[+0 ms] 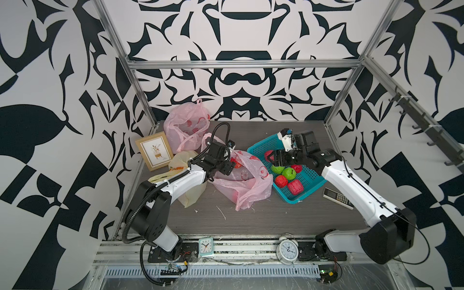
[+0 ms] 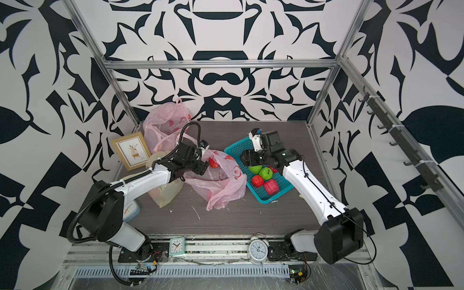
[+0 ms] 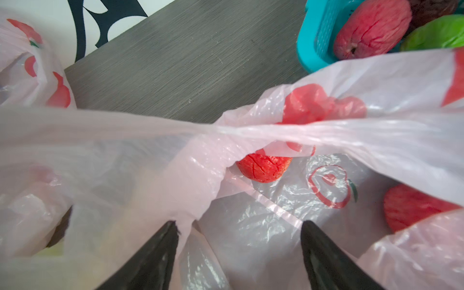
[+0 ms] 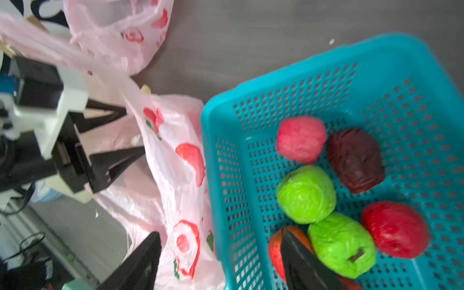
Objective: Untie the knot of a plastic bag & take out the apple
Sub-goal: Adjust the plastic bag at the center of the board.
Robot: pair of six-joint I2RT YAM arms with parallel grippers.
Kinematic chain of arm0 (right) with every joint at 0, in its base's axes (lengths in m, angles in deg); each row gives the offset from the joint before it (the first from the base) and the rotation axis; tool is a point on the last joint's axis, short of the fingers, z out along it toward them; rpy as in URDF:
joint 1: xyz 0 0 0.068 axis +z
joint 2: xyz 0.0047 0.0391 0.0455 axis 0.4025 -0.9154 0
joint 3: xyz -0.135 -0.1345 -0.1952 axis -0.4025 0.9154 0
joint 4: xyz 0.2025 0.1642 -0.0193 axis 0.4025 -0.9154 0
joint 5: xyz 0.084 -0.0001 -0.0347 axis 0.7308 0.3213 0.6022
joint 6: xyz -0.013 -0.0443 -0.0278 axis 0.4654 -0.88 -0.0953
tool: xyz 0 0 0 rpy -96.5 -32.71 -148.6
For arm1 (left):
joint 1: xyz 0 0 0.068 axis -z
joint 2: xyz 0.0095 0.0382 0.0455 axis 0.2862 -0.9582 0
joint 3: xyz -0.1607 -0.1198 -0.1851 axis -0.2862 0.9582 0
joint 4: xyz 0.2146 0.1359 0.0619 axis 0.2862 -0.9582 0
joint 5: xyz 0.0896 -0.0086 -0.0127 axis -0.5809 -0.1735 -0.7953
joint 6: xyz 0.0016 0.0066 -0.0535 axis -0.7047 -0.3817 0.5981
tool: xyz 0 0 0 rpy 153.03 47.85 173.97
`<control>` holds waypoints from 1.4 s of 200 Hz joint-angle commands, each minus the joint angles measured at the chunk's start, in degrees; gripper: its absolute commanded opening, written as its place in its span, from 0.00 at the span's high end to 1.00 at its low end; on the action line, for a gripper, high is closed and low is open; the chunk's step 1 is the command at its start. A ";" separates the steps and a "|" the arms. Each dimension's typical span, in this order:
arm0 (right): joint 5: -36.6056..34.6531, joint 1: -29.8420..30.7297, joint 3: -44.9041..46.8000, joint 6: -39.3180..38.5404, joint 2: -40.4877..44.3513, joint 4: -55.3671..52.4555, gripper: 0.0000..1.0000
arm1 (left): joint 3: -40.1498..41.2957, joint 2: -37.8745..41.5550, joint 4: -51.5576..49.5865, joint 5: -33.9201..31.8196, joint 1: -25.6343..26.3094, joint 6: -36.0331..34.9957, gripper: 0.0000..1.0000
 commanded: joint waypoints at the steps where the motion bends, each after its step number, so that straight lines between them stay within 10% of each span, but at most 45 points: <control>1: 3.00 3.14 1.92 2.47 0.24 -1.09 0.22 | -2.91 -1.50 0.81 4.68 -2.54 -1.66 0.40; 17: 0.95 5.75 2.74 3.32 -1.38 -0.36 0.22 | -4.59 -2.77 -1.27 8.81 -4.48 -0.40 0.75; 55: -2.30 8.49 2.49 4.65 -7.15 2.14 0.34 | -4.93 -3.39 -1.60 10.11 -5.30 -0.85 1.00; 97: -8.89 8.56 0.64 3.72 -10.61 5.50 0.92 | -4.14 -3.45 -1.75 10.22 -7.03 1.25 1.00; 118: -12.77 8.52 -2.08 0.40 -12.88 9.51 1.00 | -3.83 -2.92 -3.59 10.84 -7.14 3.76 1.00; 220: -17.00 8.56 -24.72 -18.05 -32.11 15.58 1.00 | 9.91 7.66 -3.60 20.24 -6.70 20.55 1.00; 244: -17.46 8.50 -27.46 -18.05 -32.20 12.87 0.59 | 12.19 9.30 -3.74 21.67 -6.52 24.04 1.00; 280: -11.93 8.58 -21.25 -12.60 -21.74 17.15 0.33 | 15.12 11.73 -2.73 25.68 -6.08 29.22 1.00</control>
